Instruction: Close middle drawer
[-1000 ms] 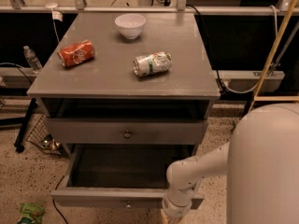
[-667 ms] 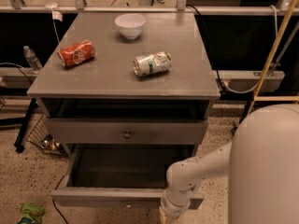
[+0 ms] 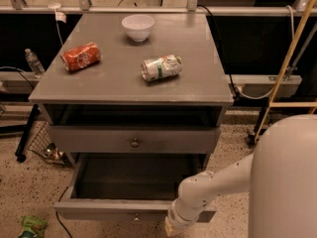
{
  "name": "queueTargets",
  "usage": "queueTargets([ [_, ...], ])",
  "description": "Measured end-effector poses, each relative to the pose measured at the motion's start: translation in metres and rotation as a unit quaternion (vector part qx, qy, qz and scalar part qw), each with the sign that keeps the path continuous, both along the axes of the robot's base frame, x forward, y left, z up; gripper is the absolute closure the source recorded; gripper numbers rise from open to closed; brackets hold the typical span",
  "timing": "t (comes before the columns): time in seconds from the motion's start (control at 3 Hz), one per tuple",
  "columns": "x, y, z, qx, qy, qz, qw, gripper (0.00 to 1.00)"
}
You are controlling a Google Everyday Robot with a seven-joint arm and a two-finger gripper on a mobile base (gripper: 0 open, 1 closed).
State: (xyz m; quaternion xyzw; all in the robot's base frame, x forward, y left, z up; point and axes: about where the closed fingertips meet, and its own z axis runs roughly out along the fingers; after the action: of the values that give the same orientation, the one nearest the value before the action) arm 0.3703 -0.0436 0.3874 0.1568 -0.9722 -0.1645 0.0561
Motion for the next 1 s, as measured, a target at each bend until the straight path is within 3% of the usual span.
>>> queueTargets([
  [0.67, 0.029, 0.015, -0.006, 0.036, -0.057, -0.005, 0.9977, 1.00],
  [1.0, 0.051, 0.022, -0.010, 0.062, -0.086, -0.008, 0.9943, 1.00],
])
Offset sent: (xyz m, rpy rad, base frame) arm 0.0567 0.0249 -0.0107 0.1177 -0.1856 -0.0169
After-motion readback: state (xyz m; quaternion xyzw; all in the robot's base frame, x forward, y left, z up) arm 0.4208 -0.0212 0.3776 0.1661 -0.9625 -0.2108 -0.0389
